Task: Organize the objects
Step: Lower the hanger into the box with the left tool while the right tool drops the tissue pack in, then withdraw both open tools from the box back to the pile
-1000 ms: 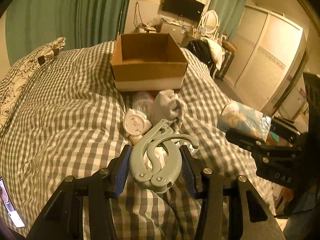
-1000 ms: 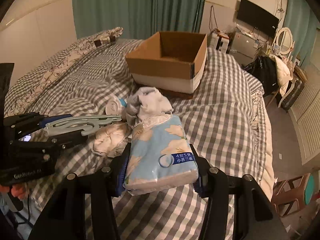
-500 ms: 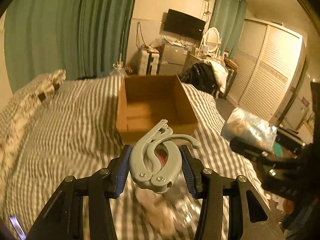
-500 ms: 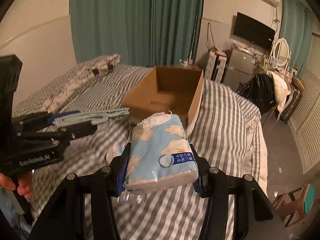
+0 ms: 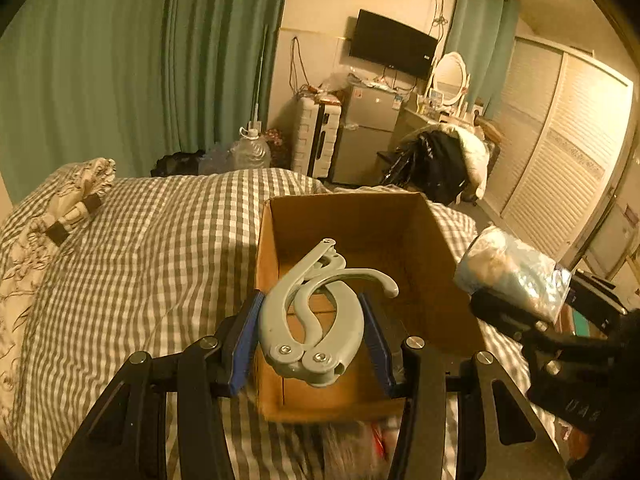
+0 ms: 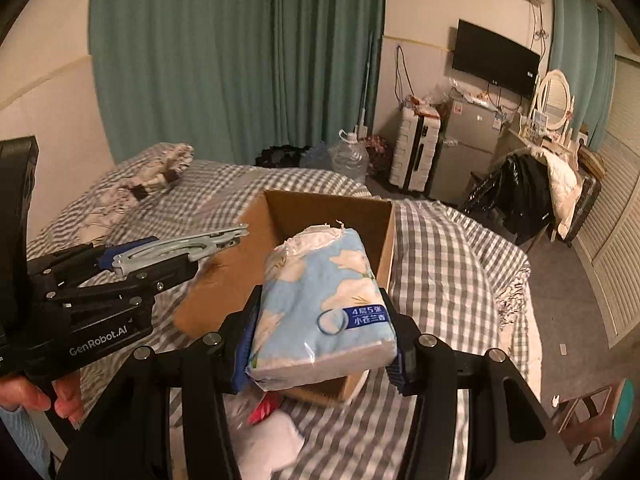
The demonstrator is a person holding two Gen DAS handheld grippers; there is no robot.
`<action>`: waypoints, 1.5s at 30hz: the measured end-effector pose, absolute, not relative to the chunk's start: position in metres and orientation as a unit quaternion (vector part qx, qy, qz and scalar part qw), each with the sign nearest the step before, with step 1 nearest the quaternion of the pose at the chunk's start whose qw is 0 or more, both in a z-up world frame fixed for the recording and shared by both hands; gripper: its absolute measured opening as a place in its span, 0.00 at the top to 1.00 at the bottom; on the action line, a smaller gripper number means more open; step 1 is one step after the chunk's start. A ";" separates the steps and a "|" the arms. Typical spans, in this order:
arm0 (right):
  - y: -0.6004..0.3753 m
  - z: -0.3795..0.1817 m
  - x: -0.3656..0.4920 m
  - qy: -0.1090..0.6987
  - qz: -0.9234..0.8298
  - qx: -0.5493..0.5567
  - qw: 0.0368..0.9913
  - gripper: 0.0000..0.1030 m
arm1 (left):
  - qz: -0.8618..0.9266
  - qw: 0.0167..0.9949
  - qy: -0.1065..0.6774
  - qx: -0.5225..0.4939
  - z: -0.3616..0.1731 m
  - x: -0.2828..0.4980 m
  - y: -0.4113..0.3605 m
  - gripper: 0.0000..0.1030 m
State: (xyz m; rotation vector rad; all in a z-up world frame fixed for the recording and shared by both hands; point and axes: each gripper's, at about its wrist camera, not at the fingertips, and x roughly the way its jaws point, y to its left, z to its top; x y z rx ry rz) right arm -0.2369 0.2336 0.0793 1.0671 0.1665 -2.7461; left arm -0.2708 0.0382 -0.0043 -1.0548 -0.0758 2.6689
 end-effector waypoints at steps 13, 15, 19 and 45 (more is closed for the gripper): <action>0.234 0.043 -0.269 0.052 -0.931 0.350 0.090 0.31 | 0.915 0.137 0.004 -0.378 -0.036 -0.283 0.050 0.39; 0.238 0.052 -0.261 0.046 -0.936 0.338 0.086 0.30 | 0.921 0.128 0.012 -0.369 -0.027 -0.274 0.050 0.27; 0.246 0.078 -0.237 0.038 -0.944 0.319 0.076 0.25 | 0.929 0.116 0.011 -0.352 -0.003 -0.248 0.043 0.25; 0.219 0.139 -0.021 0.093 -0.965 0.245 0.023 0.00 | 0.959 0.041 0.001 -0.280 0.045 -0.059 -0.011 0.02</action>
